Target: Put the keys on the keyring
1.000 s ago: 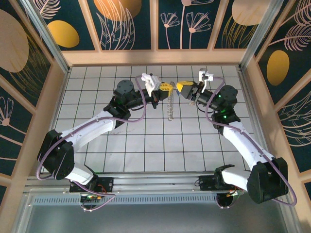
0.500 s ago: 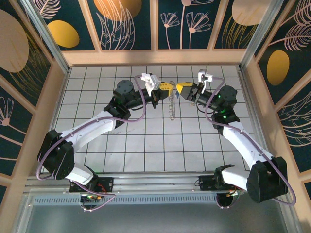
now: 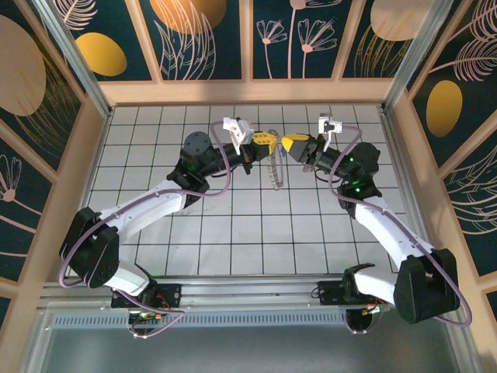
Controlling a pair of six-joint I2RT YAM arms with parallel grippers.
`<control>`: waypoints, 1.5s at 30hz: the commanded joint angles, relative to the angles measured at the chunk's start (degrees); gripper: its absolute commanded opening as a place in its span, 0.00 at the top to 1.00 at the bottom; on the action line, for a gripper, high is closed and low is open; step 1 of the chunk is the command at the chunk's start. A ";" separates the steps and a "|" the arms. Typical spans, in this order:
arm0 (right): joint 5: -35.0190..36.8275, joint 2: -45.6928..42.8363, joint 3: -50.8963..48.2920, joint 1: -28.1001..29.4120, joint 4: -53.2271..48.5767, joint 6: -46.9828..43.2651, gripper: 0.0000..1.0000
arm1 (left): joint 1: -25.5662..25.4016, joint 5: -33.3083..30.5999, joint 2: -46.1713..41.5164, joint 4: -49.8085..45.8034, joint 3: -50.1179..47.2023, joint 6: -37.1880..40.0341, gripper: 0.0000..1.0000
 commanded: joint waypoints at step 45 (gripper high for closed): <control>3.64 5.77 -2.67 4.57 19.33 24.06 1.00 | -0.16 -15.18 5.98 34.99 -3.98 -19.61 1.00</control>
